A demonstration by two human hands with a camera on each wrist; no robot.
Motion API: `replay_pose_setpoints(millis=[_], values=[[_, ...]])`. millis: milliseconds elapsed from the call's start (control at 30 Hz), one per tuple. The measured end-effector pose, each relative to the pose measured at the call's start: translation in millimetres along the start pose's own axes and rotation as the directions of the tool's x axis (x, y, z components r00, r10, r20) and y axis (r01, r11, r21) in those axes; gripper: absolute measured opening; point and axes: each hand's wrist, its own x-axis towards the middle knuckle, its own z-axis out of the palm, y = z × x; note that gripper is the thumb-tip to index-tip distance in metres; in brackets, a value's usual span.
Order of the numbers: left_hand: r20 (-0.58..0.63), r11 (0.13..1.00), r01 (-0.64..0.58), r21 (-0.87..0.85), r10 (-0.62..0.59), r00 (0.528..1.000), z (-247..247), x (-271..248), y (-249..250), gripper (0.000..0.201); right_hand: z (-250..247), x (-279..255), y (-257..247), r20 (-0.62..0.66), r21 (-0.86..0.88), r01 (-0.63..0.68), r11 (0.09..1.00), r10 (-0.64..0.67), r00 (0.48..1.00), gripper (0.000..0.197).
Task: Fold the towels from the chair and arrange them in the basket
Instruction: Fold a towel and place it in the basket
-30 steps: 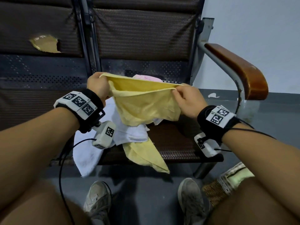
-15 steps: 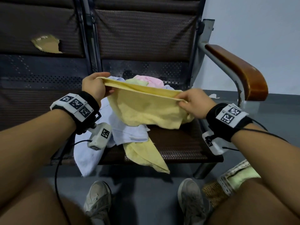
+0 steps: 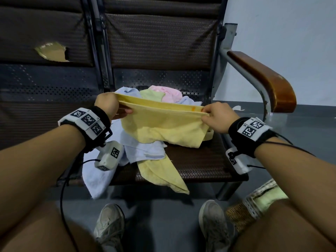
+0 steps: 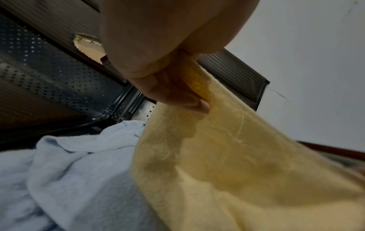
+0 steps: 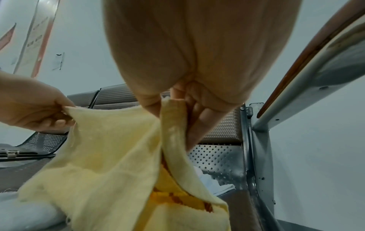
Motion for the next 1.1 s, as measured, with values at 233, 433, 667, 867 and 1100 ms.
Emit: replay_pose_setpoints(millis=[233,433,667,867,1100], values=[[-0.143,0.972,-0.132,0.192,0.16,0.977,0,-7,6,0.037,-5,-3,-2,-0.083,0.07,0.03,0.997,-0.024,0.996,0.046],[0.176,0.966,-0.255,0.036,0.245,0.953,0,-27,31,0.027,-29,3,-14,-0.158,0.214,-0.099,0.972,0.135,0.978,0.035],[0.141,0.815,-0.524,0.249,0.504,0.852,-15,-40,91,0.01,-100,2,-39,-0.243,0.252,0.061,0.966,0.002,0.97,0.038],[0.071,0.809,-0.576,0.115,0.572,0.817,-27,-60,147,0.023,-166,-6,-60,-0.396,0.328,0.213,0.921,-0.071,0.915,0.036],[0.059,0.863,-0.503,-0.054,0.505,0.861,-33,-67,182,0.025,-204,-22,-75,-0.306,0.473,0.157,0.867,-0.006,0.952,0.043]])
